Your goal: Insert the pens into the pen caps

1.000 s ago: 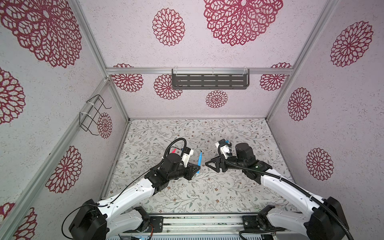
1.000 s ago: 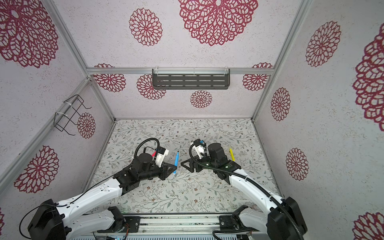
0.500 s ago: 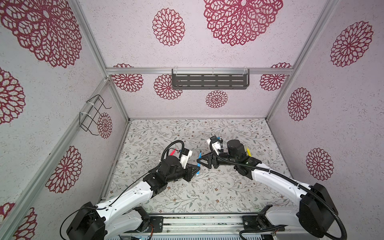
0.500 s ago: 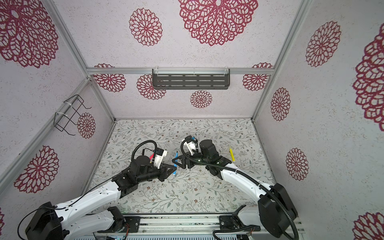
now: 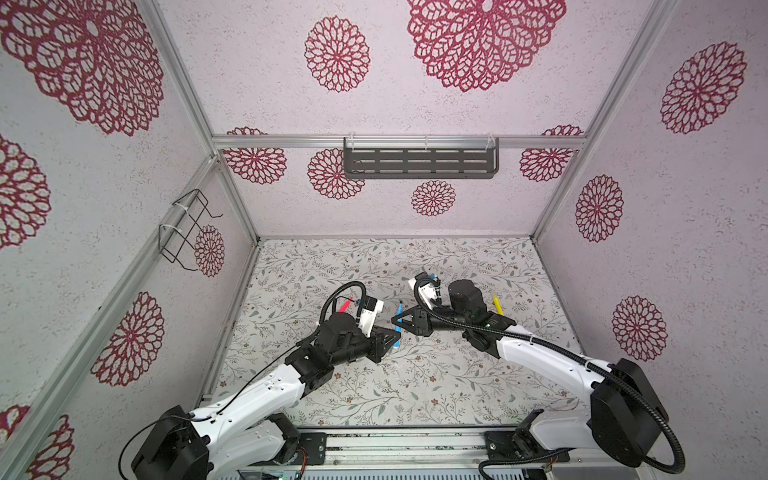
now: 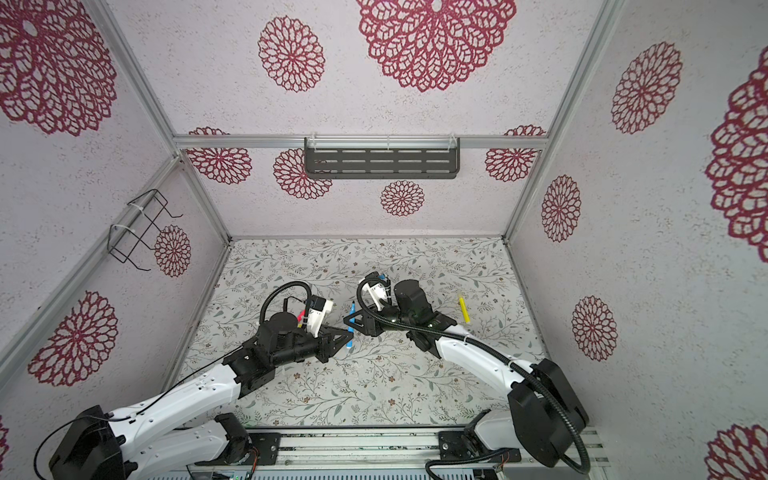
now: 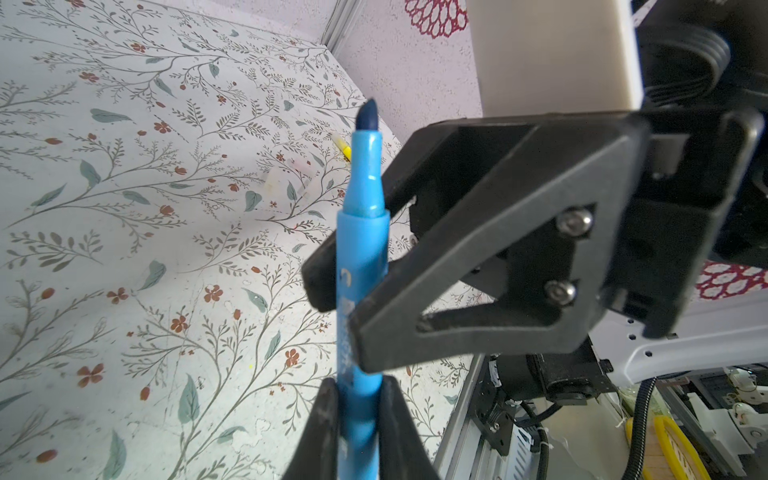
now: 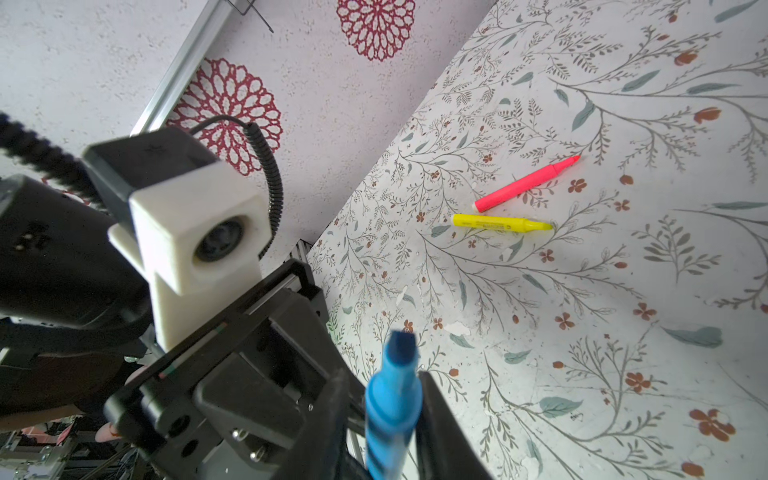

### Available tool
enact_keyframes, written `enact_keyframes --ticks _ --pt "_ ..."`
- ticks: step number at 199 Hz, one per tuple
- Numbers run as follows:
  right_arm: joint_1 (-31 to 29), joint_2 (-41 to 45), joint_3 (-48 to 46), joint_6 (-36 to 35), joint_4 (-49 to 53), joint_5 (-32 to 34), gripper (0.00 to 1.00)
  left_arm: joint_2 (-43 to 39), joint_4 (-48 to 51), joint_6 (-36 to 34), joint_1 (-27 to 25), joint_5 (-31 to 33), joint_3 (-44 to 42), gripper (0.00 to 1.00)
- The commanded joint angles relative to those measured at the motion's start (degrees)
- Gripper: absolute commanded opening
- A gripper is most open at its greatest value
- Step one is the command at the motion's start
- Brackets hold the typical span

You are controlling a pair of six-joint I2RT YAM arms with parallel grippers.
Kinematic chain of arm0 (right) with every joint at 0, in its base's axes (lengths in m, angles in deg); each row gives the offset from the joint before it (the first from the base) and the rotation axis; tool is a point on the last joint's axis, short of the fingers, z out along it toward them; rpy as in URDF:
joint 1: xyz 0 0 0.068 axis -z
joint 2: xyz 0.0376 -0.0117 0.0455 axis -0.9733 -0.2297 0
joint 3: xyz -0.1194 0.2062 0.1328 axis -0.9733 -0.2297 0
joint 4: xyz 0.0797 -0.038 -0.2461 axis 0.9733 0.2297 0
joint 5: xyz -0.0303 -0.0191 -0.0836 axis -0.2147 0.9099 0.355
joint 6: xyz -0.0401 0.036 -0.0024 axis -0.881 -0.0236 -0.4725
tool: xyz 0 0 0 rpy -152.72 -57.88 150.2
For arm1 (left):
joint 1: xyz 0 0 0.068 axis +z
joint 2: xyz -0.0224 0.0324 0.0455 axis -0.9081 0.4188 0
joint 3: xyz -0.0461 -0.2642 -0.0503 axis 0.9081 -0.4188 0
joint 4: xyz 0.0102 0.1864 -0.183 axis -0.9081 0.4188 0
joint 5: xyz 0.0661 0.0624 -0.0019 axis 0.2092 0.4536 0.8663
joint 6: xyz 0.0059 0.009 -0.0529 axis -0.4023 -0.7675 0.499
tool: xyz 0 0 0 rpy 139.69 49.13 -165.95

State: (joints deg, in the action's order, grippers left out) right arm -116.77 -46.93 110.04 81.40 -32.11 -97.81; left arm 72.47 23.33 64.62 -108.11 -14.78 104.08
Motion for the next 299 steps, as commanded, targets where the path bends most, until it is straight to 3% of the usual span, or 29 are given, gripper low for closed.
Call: enact_keyframes --ticks 1,37,49,55,67,75,105,168,223,248,263,276,299 --pt "-0.53 0.22 1.57 0.4 -2.86 -1.11 0.23 -0.51 -2.56 0.66 -0.29 0.16 -0.74 0.11" --pt "-0.73 0.21 0.93 1.6 -4.62 -1.37 0.07 -0.07 -2.91 0.67 -0.28 -0.29 -0.34 0.11" --pt "-0.73 0.24 0.84 1.91 -5.03 -1.37 0.05 0.28 -3.04 0.62 -0.28 -0.93 -0.21 0.13" --pt "-0.73 0.28 0.85 1.96 -5.13 -1.33 0.05 0.57 -3.04 0.74 -0.28 -1.22 -0.06 0.17" --pt "-0.77 0.44 0.84 1.9 -5.21 -1.16 0.05 1.1 -2.95 0.93 -0.3 -2.84 0.27 0.39" --pt "-0.73 0.53 0.98 1.77 -4.91 -1.07 0.05 1.62 -3.01 0.92 -0.29 -3.97 0.45 0.48" --pt "-0.82 0.45 1.66 1.09 -3.87 -0.84 0.05 3.03 -2.79 1.32 -0.28 -5.82 0.76 0.52" --pt "-1.61 0.33 2.36 -0.88 -1.2 0.03 0.06 3.28 -2.87 1.26 -0.34 -6.08 0.93 0.37" --pt "-1.61 0.6 2.15 -0.75 -1.61 0.12 0.06 2.95 -1.72 0.35 -0.26 -4.94 1.01 0.07" --pt "-1.61 1.39 2.01 -0.88 -1.22 0.84 0.13 2.87 0.91 -0.49 -0.19 -2.92 1.37 0.0" --pt "-1.61 2.31 2.09 -1.25 -0.22 2.2 0.34 2.69 2.33 -1.04 -0.03 -1.19 1.46 0.0" --pt "-1.65 3.34 2.1 -2.03 1.28 3.56 0.59 2.41 3.96 -1.07 0.28 0.36 1.53 0.0" --pt "-1.44 6.1 2.3 -4.02 4.63 6.57 0.69 1.76 6.8 -1.24 1.57 2.37 1.46 0.0"
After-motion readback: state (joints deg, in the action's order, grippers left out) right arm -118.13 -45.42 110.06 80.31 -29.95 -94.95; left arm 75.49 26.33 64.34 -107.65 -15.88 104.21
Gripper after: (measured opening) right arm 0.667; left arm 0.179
